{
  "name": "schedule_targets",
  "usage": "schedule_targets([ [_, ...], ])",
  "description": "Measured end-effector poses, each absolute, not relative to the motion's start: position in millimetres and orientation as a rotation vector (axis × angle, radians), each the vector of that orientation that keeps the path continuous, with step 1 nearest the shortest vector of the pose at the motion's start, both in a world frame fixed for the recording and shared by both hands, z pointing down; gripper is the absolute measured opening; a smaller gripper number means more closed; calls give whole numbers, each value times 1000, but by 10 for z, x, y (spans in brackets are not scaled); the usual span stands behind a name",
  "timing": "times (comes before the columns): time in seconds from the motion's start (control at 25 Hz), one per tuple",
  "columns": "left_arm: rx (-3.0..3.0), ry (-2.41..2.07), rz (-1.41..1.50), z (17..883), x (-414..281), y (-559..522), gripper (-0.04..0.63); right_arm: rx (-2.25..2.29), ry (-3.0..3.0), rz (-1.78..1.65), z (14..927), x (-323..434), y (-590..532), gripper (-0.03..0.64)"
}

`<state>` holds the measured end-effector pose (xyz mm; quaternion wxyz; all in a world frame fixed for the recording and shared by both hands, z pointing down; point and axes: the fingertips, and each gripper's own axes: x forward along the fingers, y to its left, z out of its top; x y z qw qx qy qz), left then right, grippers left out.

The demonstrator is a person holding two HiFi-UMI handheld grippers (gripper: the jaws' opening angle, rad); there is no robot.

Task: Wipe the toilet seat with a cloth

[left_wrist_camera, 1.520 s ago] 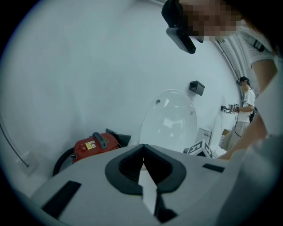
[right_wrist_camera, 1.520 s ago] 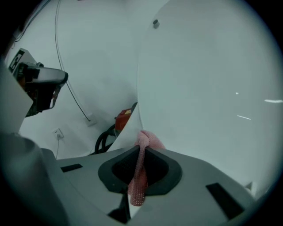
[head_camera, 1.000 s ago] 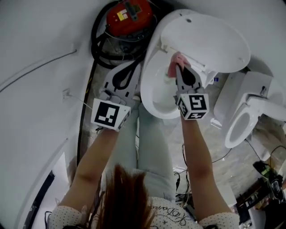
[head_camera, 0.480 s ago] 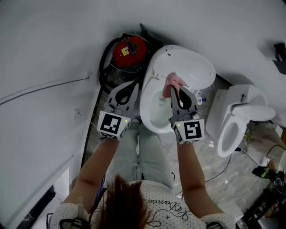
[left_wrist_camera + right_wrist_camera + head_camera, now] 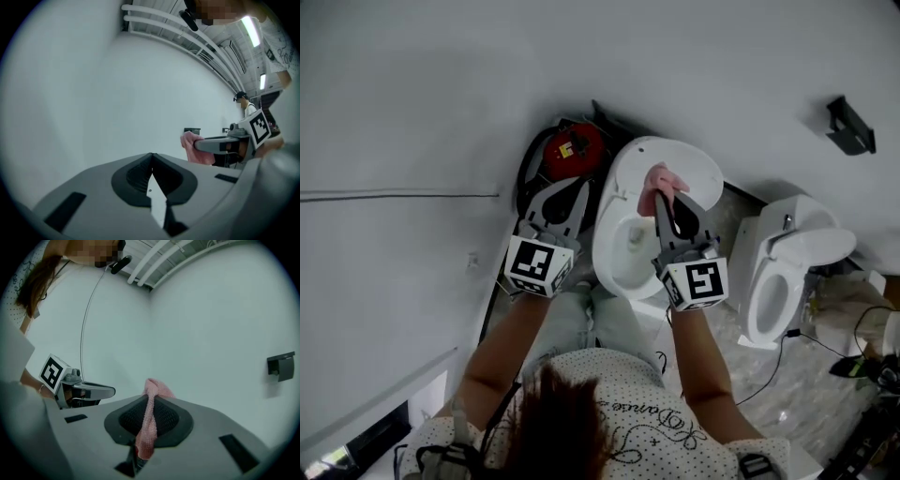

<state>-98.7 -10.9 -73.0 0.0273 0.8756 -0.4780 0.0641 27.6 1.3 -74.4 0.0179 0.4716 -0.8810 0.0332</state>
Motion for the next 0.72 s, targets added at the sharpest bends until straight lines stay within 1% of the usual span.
schedule_targets([
  [0.48, 2791, -1512, 183, -1247, -677, 82, 5, 1531, -2753, 18, -1364, 547, 187, 31],
  [0.72, 2796, -1505, 131, -1366, -572, 202, 5, 1510, -2774, -27, -1467, 550, 342, 31],
])
